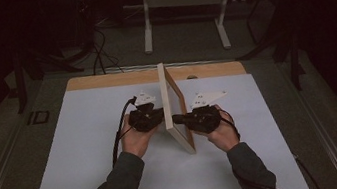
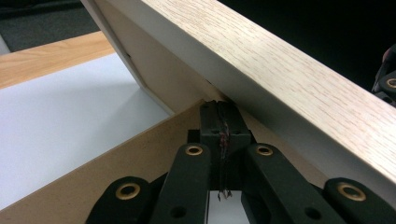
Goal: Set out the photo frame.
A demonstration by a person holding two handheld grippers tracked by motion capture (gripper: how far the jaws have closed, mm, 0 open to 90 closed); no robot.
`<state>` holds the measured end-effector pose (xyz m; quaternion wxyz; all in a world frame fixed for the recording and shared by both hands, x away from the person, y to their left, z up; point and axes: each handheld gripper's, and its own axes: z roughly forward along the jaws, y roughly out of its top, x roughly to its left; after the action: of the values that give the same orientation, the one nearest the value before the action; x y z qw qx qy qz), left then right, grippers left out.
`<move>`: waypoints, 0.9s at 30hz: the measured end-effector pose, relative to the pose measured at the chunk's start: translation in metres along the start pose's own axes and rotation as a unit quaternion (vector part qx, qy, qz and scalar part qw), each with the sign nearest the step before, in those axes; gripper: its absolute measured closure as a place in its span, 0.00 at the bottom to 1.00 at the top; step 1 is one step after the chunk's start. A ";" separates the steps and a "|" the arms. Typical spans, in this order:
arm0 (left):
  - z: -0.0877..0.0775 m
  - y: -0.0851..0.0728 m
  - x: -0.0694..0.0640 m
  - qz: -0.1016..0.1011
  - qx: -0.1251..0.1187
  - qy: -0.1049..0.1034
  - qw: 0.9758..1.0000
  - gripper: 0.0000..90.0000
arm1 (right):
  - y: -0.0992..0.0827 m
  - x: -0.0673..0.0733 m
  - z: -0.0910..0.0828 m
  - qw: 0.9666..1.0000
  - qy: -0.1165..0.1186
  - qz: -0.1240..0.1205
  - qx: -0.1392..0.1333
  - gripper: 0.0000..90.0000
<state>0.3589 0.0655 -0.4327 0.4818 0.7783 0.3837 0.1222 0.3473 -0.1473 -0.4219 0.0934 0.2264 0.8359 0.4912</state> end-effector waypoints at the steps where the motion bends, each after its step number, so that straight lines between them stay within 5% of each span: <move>1: 0.000 0.000 0.000 0.000 0.000 0.000 1.000 1.00 | 0.000 0.000 0.000 1.000 0.000 0.000 0.000 1.00; 15: -0.002 -0.003 0.011 0.015 -0.004 -0.023 1.000 1.00 | 0.003 0.004 0.008 1.000 0.004 0.001 0.001 1.00; 27: -0.009 -0.005 0.027 0.017 0.008 -0.067 0.998 1.00 | 0.009 0.011 0.018 1.000 0.009 -0.007 0.003 1.00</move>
<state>0.3697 0.0923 -0.4371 0.4981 0.7948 0.3383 0.0754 0.3470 -0.1247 -0.4226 0.0890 0.2168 0.8395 0.4901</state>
